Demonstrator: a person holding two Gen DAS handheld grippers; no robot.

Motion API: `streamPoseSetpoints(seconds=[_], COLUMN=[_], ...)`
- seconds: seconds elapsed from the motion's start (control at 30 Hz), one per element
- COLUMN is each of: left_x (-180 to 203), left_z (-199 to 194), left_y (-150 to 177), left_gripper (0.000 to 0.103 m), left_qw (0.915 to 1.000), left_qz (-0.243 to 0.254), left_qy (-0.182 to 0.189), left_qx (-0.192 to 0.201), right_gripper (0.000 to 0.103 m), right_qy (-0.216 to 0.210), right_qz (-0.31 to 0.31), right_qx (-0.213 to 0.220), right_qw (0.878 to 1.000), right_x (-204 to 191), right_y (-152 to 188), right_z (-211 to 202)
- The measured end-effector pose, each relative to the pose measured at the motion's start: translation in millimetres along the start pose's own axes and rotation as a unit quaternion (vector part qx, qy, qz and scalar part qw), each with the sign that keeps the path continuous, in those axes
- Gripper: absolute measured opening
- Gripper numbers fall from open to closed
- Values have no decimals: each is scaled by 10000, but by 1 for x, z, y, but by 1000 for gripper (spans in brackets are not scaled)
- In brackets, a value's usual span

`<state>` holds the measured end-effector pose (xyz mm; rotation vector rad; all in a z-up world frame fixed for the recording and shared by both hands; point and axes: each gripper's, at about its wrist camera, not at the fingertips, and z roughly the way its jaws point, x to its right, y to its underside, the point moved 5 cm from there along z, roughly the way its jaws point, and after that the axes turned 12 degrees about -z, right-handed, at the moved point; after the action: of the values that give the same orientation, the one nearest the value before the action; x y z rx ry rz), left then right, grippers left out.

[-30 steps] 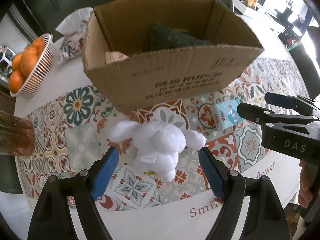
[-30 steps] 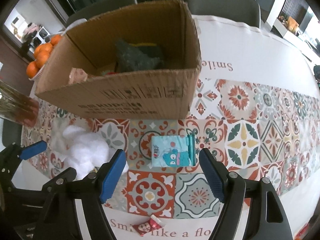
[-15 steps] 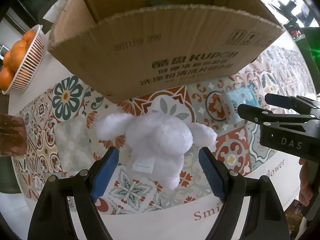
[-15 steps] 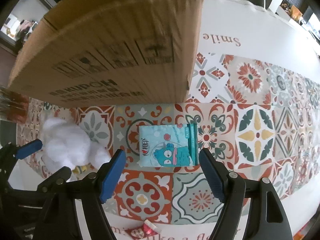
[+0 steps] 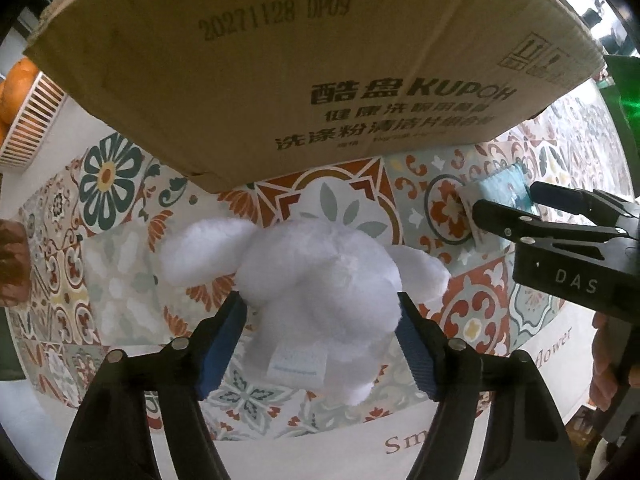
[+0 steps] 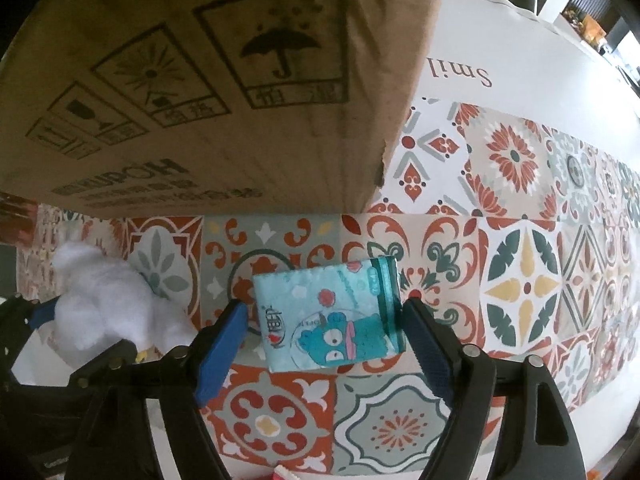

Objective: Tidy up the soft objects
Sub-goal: 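Grasp the white plush bunny with the left gripper while the right grasps the blue tissue pack, then lift the bunny and tissue pack with both grippers and carry them over the box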

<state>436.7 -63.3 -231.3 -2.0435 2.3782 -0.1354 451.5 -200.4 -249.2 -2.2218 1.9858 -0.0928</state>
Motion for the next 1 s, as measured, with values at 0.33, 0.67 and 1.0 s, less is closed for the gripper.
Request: streamPoseSetpoints(seconds=[0.33,0.67,1.0], left_x=[5,7,2], left_z=[4,-11,-44], left_y=[-2,10,26], left_gripper=[64,57,57], left_qw=[9999,9993,9968], left_qz=[22,-92,-231], left_qy=[-49,9,212], left_qx=[133,367,740], right_gripper=[79,77,77], right_qy=[-119,-105,-36], right_qz=[227,303,299], right_qx=[-47,344,824], right_qw=[9997,9989,9961], right_x=[9,2,-1], right_y=[1,23,47], right_z=[29,2,-40])
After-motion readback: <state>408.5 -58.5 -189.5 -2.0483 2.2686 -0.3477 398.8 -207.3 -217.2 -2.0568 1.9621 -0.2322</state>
